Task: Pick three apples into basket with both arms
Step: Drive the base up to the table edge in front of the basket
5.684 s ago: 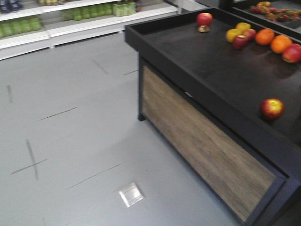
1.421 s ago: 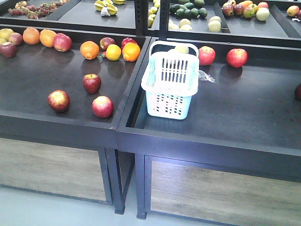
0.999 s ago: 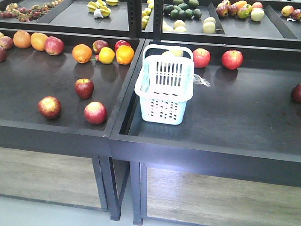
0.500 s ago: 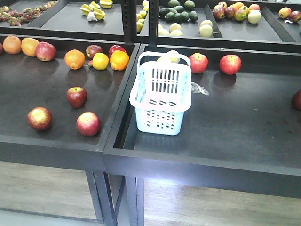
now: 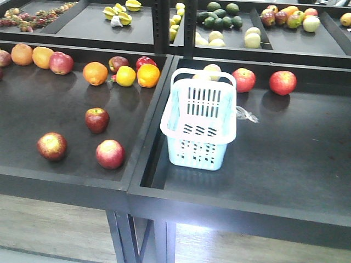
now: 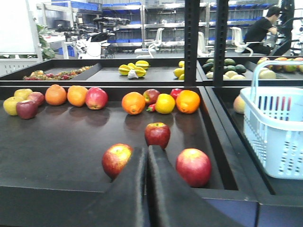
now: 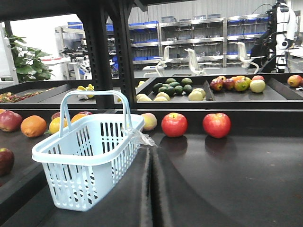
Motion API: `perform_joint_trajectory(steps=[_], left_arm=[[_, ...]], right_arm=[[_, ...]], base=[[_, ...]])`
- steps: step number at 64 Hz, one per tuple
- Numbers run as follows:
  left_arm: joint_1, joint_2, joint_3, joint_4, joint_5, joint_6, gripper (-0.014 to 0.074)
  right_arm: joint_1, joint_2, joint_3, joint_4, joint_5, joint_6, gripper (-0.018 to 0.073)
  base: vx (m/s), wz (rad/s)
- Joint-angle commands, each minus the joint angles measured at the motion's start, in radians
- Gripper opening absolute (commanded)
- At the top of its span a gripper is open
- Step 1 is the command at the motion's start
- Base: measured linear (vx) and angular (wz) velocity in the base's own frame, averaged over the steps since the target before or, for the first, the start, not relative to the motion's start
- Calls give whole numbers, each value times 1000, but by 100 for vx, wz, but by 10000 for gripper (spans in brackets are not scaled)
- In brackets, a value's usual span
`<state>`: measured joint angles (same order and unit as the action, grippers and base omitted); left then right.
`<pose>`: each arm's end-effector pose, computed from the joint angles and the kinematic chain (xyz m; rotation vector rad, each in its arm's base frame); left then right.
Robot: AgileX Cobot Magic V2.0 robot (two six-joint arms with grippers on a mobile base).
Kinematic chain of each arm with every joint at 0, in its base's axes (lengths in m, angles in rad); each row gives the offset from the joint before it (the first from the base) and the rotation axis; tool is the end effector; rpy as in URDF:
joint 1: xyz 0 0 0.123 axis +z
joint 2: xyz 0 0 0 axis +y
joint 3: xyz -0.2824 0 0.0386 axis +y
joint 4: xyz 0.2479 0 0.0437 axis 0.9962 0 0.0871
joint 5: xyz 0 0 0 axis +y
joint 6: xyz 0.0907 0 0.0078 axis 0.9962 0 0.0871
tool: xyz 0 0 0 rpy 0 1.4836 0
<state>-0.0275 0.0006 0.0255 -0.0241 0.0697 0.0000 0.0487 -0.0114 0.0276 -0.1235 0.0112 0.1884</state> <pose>0.0576 -0.0017 0.1981 0.0040 1.5795 -0.0417 0.0566 0.0026 0.2034 0.0134 1.5115 0.0901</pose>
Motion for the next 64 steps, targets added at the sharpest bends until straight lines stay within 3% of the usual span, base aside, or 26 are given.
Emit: perform_joint_trajectory(steps=[1, 64], left_arm=[[-9, 21, 15, -9, -75, -9, -6], [-10, 21, 15, -9, -70, -9, -6]], right_arm=[[2, -12, 7, -7, -74, -5, -5], [2, -12, 7, -7, -74, -5, -5]], base=[[9, 12], [11, -1]])
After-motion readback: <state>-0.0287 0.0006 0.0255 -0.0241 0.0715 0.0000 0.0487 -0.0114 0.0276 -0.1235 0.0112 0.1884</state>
